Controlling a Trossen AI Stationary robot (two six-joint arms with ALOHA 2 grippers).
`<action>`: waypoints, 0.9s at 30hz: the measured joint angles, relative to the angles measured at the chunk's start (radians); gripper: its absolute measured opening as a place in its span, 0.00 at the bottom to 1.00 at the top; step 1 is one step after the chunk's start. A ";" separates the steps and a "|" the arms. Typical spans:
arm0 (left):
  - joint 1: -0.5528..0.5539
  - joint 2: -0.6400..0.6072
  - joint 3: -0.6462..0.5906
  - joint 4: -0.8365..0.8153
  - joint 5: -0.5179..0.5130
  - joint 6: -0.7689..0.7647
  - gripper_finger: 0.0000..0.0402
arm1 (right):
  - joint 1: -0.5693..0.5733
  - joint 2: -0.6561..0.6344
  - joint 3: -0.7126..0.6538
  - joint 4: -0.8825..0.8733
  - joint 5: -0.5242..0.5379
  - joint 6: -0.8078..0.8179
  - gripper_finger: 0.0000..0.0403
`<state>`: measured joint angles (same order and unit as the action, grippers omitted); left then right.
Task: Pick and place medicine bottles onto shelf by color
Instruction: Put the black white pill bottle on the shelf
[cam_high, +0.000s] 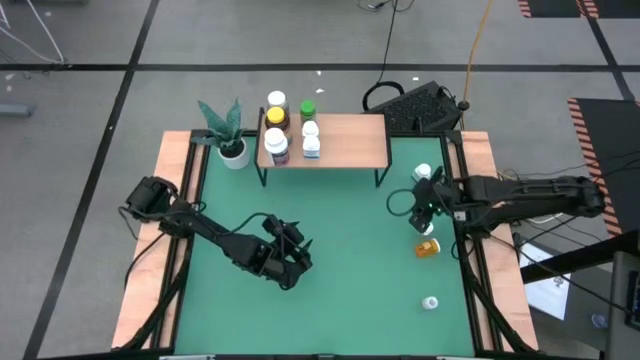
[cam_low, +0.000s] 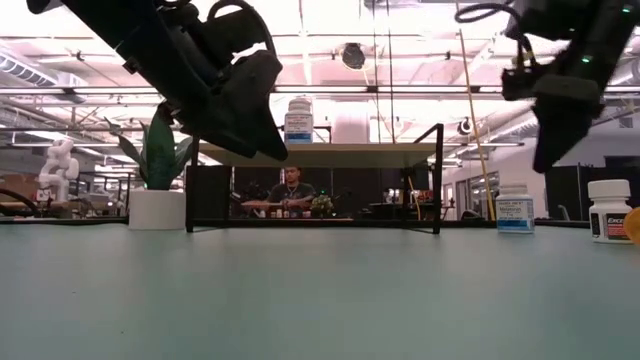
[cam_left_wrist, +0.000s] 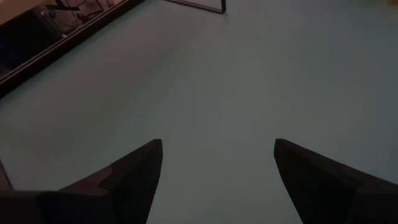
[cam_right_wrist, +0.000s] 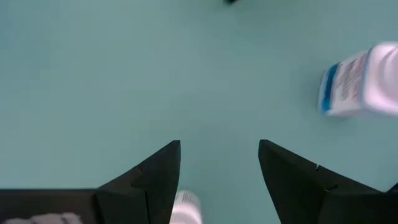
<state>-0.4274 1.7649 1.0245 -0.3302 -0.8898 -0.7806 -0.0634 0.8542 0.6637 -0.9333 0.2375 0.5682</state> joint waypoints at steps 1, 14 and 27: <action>0.000 0.000 0.000 0.000 0.000 -0.003 0.78 | 0.018 -0.008 -0.013 -0.001 0.000 0.022 0.51; 0.001 0.000 0.000 0.122 0.032 0.132 0.78 | 0.469 0.018 -0.026 0.292 -0.056 0.180 0.39; 0.015 0.000 0.000 0.226 0.037 0.244 0.78 | 0.796 0.188 -0.021 0.354 0.061 0.574 0.28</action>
<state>-0.4126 1.7649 1.0245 -0.1046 -0.8528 -0.5368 0.7326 1.0419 0.6423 -0.5792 0.2982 1.1425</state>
